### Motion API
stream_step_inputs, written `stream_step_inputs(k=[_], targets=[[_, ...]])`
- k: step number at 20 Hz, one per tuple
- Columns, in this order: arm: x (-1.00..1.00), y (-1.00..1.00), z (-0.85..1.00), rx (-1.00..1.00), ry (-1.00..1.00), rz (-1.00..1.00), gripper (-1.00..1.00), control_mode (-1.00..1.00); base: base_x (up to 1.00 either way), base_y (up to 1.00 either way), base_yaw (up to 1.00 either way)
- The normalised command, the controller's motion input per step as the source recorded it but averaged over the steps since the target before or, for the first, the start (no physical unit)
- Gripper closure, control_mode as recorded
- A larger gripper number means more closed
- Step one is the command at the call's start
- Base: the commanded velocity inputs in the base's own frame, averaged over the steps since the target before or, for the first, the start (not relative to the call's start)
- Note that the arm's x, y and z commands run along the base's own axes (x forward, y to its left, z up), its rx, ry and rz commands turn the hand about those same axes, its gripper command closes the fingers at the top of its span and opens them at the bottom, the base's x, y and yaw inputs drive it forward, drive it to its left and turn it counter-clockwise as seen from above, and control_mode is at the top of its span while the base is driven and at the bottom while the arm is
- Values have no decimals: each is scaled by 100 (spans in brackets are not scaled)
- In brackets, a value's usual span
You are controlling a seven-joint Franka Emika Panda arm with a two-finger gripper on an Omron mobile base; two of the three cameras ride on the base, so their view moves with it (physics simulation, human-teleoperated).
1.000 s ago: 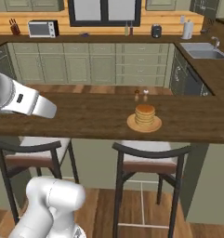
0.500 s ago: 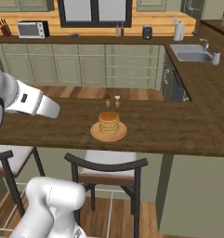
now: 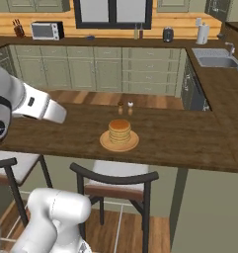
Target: Take the strawberry from the fridge and place it on top of the pancake, located on the dining counter.
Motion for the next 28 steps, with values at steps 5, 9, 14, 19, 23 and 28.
stream_step_inputs(k=[5,9,14,19,23,28], targets=[[100,-11,-35,8,40,10,100,-100,0,0,0],[100,-8,-71,0,47,1,100,-100,0,0,0],[93,-30,-55,2,27,0,100,-100,0,0,0],[79,-46,-41,0,10,0,100,-100,0,0,0],[73,-33,-31,0,14,0,100,-100,0,0,0],[68,-13,-24,0,10,0,100,-100,0,0,0]])
